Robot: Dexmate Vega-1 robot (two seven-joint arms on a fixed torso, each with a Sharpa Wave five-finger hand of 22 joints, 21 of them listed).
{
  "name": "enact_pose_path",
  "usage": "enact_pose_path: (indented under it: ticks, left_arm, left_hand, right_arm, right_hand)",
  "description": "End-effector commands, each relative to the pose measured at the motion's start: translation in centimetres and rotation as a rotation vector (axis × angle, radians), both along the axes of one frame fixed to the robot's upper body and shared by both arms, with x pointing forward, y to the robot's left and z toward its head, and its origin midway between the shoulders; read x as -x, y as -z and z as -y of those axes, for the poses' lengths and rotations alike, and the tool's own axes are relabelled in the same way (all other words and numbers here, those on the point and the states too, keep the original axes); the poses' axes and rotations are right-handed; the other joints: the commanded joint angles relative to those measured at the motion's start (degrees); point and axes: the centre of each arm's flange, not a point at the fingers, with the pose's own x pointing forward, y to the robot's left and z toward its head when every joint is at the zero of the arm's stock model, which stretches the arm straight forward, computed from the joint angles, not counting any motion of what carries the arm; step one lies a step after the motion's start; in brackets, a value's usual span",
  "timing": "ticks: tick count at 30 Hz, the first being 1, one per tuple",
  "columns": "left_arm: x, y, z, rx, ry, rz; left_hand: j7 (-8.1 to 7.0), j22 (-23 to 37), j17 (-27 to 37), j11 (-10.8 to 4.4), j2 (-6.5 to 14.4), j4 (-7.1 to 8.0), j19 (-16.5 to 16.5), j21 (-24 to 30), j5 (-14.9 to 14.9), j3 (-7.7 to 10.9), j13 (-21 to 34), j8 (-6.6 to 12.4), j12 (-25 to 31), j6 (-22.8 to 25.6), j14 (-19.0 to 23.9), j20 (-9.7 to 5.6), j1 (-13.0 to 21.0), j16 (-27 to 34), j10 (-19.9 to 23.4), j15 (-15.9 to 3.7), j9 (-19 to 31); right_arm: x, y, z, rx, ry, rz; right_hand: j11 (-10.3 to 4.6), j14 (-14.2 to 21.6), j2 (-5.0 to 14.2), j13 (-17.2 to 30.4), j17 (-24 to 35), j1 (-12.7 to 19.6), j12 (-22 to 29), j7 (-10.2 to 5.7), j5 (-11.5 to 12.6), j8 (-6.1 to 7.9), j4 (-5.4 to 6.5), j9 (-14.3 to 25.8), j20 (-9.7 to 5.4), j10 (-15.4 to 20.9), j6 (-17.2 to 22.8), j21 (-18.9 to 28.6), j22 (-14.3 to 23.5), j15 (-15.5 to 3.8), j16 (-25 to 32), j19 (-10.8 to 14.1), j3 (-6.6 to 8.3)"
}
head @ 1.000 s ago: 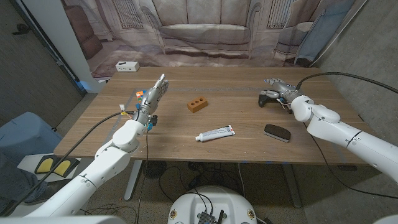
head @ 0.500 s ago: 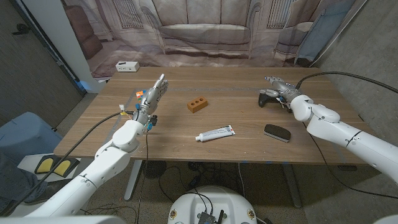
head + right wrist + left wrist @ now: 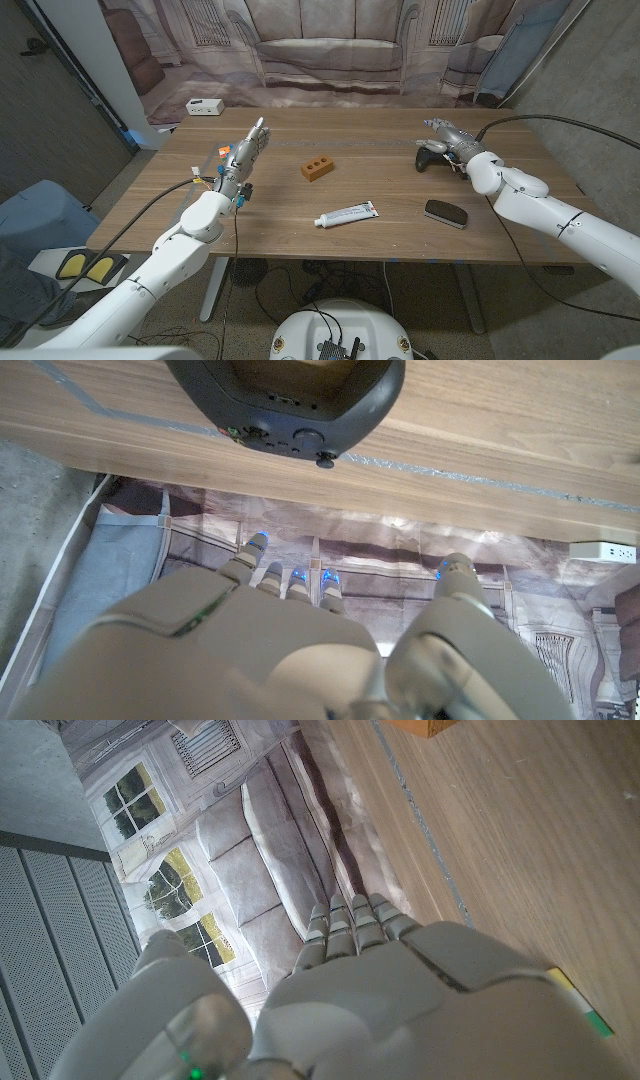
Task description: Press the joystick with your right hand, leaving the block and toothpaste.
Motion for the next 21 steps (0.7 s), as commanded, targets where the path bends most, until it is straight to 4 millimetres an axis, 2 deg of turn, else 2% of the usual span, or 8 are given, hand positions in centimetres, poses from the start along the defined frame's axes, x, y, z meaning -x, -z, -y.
enact_pose_path:
  ticks: [1,11,16,21]
  left_arm:
    - [-0.3,-0.3,0.0,-0.002,0.008,0.003]
    - [-0.5,-0.8,-0.2,-0.004,0.007,0.010]
    - [-0.6,-1.0,-0.3,-0.005,0.009,0.014]
    - [-0.7,-1.1,-0.3,-0.004,0.009,0.013]
  left_hand:
    - [0.03,0.3,0.2,-0.06,0.4,-0.38,-0.3,0.1,0.0,0.16,0.2,0.07,0.0,0.5,-0.2,0.23,-0.1,-0.1,-0.1,-0.10,0.3]
    - [0.17,0.3,0.2,-0.01,0.5,-0.44,-0.3,0.1,0.0,0.14,0.2,0.04,0.0,0.4,-0.2,0.17,-0.1,-0.1,-0.2,-0.01,0.3]
    - [0.44,0.3,0.2,0.00,0.5,-0.48,-0.3,0.1,0.0,0.13,0.2,0.00,0.0,0.3,-0.2,0.03,-0.1,-0.1,-0.2,0.01,0.3]
    - [0.46,0.3,0.2,0.01,0.5,-0.50,-0.3,0.1,0.0,0.11,0.2,-0.04,0.0,0.2,-0.2,0.01,-0.2,-0.1,-0.2,0.04,0.3]
  right_arm:
    - [1.0,-0.5,-0.4,-0.078,-0.077,0.055]
    - [1.7,-0.6,-0.1,-0.160,-0.156,0.084]
    - [2.2,-0.9,-0.4,-0.191,-0.194,0.105]
    - [2.5,-1.2,-0.8,-0.226,-0.230,0.126]
  right_hand:
    - [-0.09,-0.6,-0.03,0.2,0.1,-0.1,0.8,0.24,0.1,0.53,-0.17,0.0,-0.79,1.0,0.8,0.3,0.1,-0.06,0.4,0.6,-0.01]
    - [0.43,0.2,-0.04,0.2,0.0,0.1,0.7,0.71,0.1,1.57,-0.32,0.1,-1.38,1.4,4.4,0.2,0.1,-0.18,0.3,1.4,0.01]
    - [0.50,0.5,-0.07,0.2,-0.1,0.1,0.7,1.17,0.1,0.90,-0.36,0.1,-1.62,1.5,3.1,0.2,0.1,-0.10,0.3,1.8,0.00]
    - [0.83,1.3,-0.11,0.2,-0.1,0.1,0.9,1.71,0.1,0.81,-0.39,0.1,-1.82,2.2,3.2,0.3,0.1,-0.06,0.5,2.4,-0.02]
